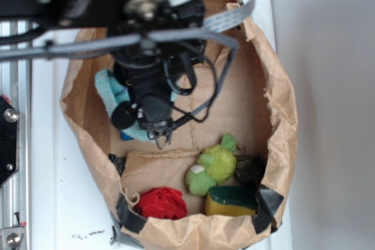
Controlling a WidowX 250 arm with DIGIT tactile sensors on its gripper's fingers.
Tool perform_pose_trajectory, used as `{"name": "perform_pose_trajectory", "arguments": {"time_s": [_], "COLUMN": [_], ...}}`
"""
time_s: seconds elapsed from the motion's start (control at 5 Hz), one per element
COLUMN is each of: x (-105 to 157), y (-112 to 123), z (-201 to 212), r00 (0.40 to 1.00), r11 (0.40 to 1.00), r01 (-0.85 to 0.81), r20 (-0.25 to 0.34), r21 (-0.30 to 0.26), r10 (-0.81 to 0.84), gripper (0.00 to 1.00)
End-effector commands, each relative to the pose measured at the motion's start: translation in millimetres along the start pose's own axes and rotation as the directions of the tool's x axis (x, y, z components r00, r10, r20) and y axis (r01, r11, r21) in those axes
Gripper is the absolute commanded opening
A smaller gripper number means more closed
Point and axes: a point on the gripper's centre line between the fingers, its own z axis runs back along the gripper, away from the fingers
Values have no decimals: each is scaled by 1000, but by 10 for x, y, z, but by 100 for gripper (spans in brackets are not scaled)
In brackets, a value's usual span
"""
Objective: Grab the blue cloth.
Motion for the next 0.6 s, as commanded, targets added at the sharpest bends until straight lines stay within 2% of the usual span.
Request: {"name": "perform_pose_trajectory", "arguments": {"time_s": [0.0, 0.2, 0.4], "x": [25, 43, 136], "y": [-127, -222, -299], "z": [242, 306, 297], "r00": [993, 990, 991], "r11": [999, 997, 998], "r01": [50, 70, 57], "r20": [109, 124, 125], "r21": [-7, -36, -35], "r10": [-49, -65, -53], "gripper": [0, 0, 0]}}
